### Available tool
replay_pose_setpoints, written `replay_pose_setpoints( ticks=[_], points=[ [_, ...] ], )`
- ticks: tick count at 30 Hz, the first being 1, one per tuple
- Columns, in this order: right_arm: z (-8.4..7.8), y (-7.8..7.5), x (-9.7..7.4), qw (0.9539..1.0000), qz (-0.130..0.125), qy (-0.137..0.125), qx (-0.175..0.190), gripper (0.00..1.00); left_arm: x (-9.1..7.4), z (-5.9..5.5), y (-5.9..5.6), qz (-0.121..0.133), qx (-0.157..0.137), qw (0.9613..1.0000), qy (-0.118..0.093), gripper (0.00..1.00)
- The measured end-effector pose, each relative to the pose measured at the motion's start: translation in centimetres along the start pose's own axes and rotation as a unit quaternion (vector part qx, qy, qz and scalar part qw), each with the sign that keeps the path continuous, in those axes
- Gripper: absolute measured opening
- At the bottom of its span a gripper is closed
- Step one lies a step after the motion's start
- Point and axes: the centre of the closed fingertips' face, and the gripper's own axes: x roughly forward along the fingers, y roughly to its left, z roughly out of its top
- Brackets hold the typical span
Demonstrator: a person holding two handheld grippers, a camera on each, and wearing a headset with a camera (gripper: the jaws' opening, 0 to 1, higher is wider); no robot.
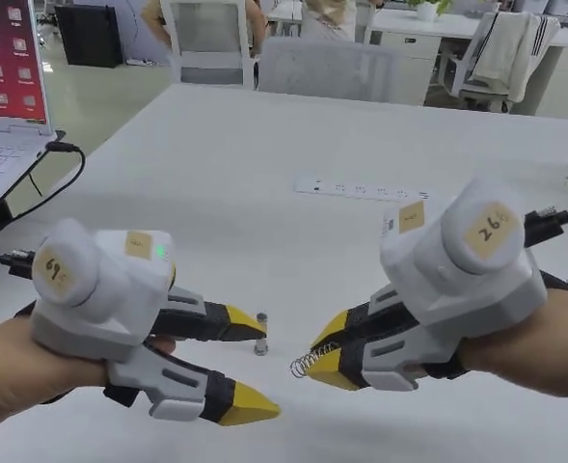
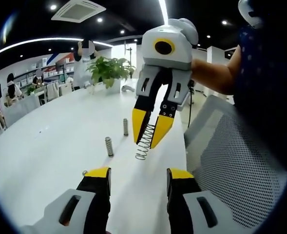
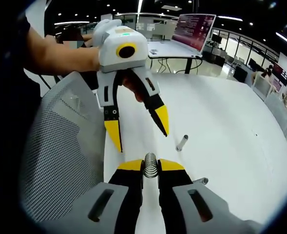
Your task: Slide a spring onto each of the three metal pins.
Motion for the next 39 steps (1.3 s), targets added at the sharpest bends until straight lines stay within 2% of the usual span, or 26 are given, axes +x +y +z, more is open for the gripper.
replay_pose_setpoints(
  ticks=[17, 27, 33, 39],
  points=[
    [-0.4, -0.2, 0.0, 1.0, 0.001, 0.007, 0.002, 0.09, -1.4, -1.4, 1.0, 0.032, -0.035, 0.9989, -0.005, 0.52],
    [-0.6, -0.3, 0.1, 0.9999, 0.003, 0.012, 0.0, 0.09, -2.7, -2.1, 1.9, 0.064, -0.065, 0.9956, -0.021, 0.58],
    [-0.8, -0.3, 0.0, 0.9999, 0.003, 0.014, 0.0, 0.09, -3.2, -3.1, 1.8, 0.075, -0.078, 0.994, -0.02, 0.59],
    [-1.0, -0.4, -0.2, 0.9998, 0.004, 0.02, -0.003, 0.09, -3.8, -3.4, 1.7, 0.088, -0.091, 0.9915, -0.029, 0.59]
  ],
)
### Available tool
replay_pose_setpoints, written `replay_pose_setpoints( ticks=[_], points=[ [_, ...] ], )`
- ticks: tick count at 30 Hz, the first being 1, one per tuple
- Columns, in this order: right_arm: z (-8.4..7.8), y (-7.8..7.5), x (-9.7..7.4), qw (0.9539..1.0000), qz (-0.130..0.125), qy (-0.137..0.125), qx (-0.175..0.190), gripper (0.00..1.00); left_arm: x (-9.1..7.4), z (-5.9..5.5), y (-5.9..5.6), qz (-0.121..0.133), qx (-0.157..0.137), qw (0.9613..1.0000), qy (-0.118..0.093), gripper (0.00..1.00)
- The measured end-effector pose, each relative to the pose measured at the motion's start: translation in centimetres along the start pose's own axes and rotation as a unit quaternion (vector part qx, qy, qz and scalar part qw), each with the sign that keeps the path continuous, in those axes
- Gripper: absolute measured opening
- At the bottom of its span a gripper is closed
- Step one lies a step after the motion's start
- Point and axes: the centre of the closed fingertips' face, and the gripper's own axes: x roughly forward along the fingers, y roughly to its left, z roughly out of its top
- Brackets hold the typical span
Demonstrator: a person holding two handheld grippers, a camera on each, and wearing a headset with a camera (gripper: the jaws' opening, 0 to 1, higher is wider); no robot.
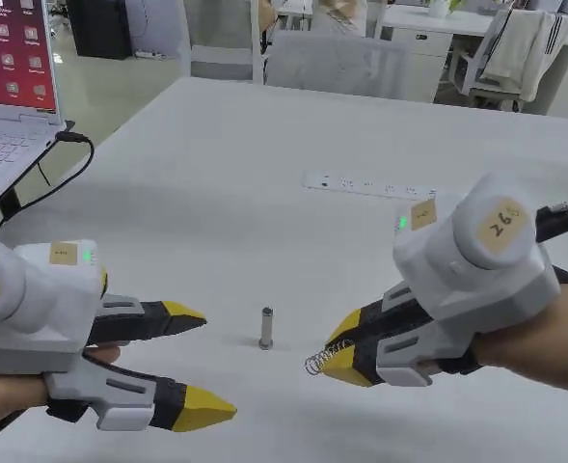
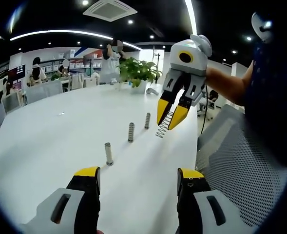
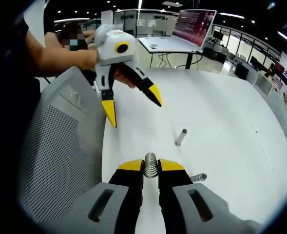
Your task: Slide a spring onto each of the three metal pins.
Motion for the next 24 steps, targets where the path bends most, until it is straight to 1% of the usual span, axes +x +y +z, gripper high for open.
replay_pose_setpoints(
  ticks=[3, 10, 13, 21, 24],
  points=[
    [0.0, 0.0, 0.0, 1.0, 0.001, 0.003, -0.002, 0.09, -0.2, -0.1, -0.1, 0.004, -0.005, 1.0, -0.004, 0.59],
    [-0.1, -0.1, 0.0, 0.9999, 0.005, 0.007, -0.007, 0.09, -0.5, -0.6, -0.6, 0.012, -0.015, 0.9998, -0.006, 0.59],
    [-0.2, -0.2, 0.0, 0.9999, 0.005, 0.01, -0.011, 0.09, -0.7, -0.8, -0.5, 0.018, -0.02, 0.9996, -0.008, 0.59],
    [-0.3, -0.3, 0.0, 0.9997, 0.008, 0.017, -0.017, 0.09, -0.9, -0.9, -0.6, 0.031, -0.032, 0.9988, -0.02, 0.58],
    [-0.4, -0.4, 0.0, 0.9995, 0.01, 0.022, -0.02, 0.09, -0.8, -1.1, -0.7, 0.033, -0.033, 0.9987, -0.02, 0.58]
  ],
)
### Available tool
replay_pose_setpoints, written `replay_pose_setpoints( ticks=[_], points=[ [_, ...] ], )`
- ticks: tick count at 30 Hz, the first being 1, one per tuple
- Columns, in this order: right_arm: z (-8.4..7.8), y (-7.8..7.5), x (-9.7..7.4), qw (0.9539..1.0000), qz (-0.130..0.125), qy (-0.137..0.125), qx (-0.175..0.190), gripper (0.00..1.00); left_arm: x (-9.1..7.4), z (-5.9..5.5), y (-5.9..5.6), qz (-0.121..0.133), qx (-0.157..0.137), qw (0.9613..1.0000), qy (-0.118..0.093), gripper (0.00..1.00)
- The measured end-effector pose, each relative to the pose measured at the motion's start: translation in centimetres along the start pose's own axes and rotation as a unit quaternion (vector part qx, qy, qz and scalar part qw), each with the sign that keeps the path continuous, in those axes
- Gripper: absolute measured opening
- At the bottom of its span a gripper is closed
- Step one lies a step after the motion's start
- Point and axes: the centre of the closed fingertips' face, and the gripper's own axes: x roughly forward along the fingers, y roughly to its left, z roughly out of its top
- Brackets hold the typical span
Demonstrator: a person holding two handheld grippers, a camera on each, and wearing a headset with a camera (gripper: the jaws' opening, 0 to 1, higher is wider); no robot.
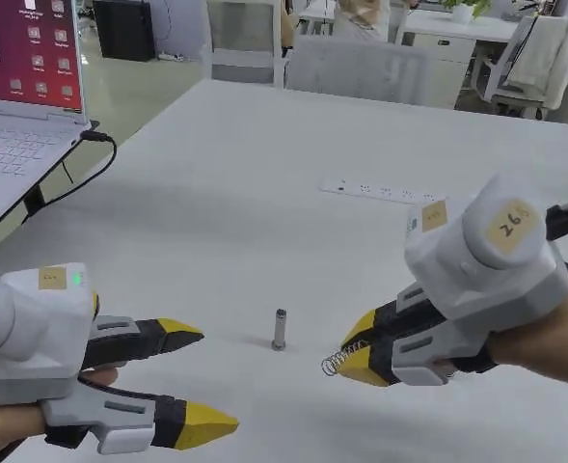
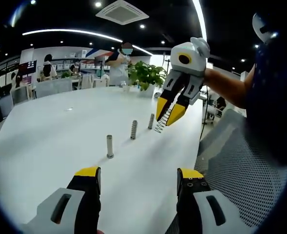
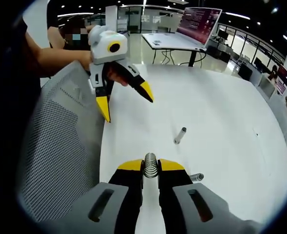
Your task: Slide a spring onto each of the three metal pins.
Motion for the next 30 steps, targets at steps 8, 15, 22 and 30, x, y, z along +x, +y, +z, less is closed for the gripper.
replay_pose_setpoints(
  ticks=[8, 15, 22, 30],
  points=[
    [0.0, -0.6, -0.1, 0.9999, 0.0, 0.009, -0.007, 0.09, -0.1, 0.0, 0.3, 0.008, -0.001, 1.0, -0.003, 0.57],
    [0.1, -1.3, -0.4, 0.9997, -0.001, 0.02, -0.016, 0.09, -0.2, 0.0, 0.5, 0.012, -0.004, 0.9999, -0.008, 0.57],
    [0.2, -2.1, -0.6, 0.9992, 0.0, 0.033, -0.023, 0.09, -0.2, -0.1, 0.4, 0.01, -0.002, 0.9999, -0.007, 0.57],
    [1.0, -3.0, -0.5, 0.998, 0.004, 0.049, -0.039, 0.09, -0.1, -0.1, 0.1, 0.005, 0.001, 1.0, -0.005, 0.56]
  ],
)
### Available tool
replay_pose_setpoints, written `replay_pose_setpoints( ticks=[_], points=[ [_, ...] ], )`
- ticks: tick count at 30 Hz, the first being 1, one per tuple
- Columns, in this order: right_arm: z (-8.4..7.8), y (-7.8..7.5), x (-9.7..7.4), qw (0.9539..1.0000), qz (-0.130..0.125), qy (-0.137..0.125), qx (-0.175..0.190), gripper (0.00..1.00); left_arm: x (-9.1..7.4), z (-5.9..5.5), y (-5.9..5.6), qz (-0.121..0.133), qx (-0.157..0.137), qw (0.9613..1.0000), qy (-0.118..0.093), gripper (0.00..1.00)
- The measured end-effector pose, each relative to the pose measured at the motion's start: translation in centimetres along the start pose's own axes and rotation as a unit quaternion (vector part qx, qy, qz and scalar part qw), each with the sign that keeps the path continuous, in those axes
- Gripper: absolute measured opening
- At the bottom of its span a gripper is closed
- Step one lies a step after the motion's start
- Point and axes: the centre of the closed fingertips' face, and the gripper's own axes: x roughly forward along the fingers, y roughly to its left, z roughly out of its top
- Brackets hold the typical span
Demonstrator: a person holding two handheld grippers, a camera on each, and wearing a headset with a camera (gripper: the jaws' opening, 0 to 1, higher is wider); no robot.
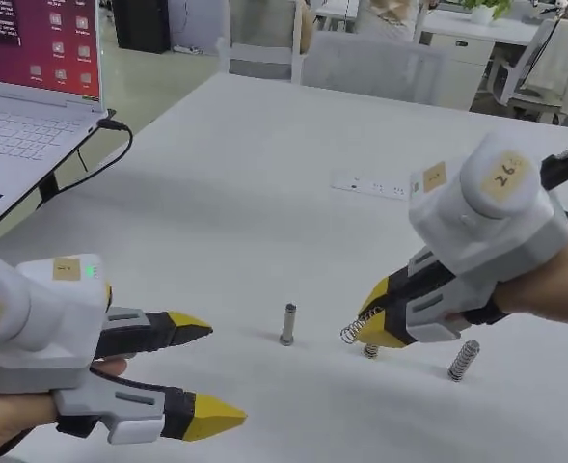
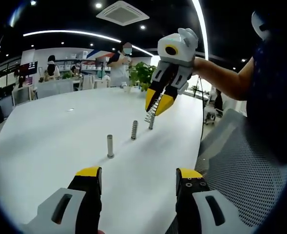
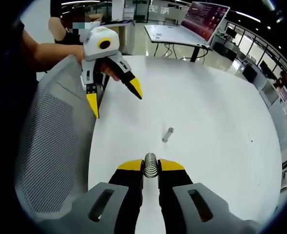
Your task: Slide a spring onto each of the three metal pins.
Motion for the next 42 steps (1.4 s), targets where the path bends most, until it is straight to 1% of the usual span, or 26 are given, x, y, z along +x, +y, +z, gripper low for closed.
replay_pose_setpoints(
  ticks=[8, 22, 26, 34, 39, 42],
  points=[
    [1.0, -0.8, 0.2, 0.9998, 0.004, 0.012, -0.016, 0.09, 0.0, 0.1, 0.0, -0.001, 0.003, 1.0, -0.002, 0.56],
    [2.4, -1.9, 1.0, 0.998, 0.013, 0.039, -0.049, 0.09, 0.1, -0.1, -0.2, -0.003, 0.012, 0.9999, 0.004, 0.56],
    [2.5, -2.1, 1.4, 0.9972, 0.017, 0.047, -0.055, 0.09, 0.1, -0.1, -0.2, -0.003, 0.012, 0.9999, 0.004, 0.56],
    [3.0, -3.2, 2.1, 0.9962, 0.023, 0.057, -0.062, 0.09, 0.1, -0.1, -0.2, -0.001, 0.014, 0.9999, 0.004, 0.56],
    [3.2, -3.5, 2.8, 0.9952, 0.031, 0.066, -0.065, 0.09, 0.0, 0.0, -0.2, 0.001, 0.013, 0.9999, 0.002, 0.56],
    [3.2, -3.7, 3.2, 0.9944, 0.031, 0.073, -0.07, 0.09, 0.0, 0.0, -0.2, 0.002, 0.013, 0.9999, 0.002, 0.56]
  ],
)
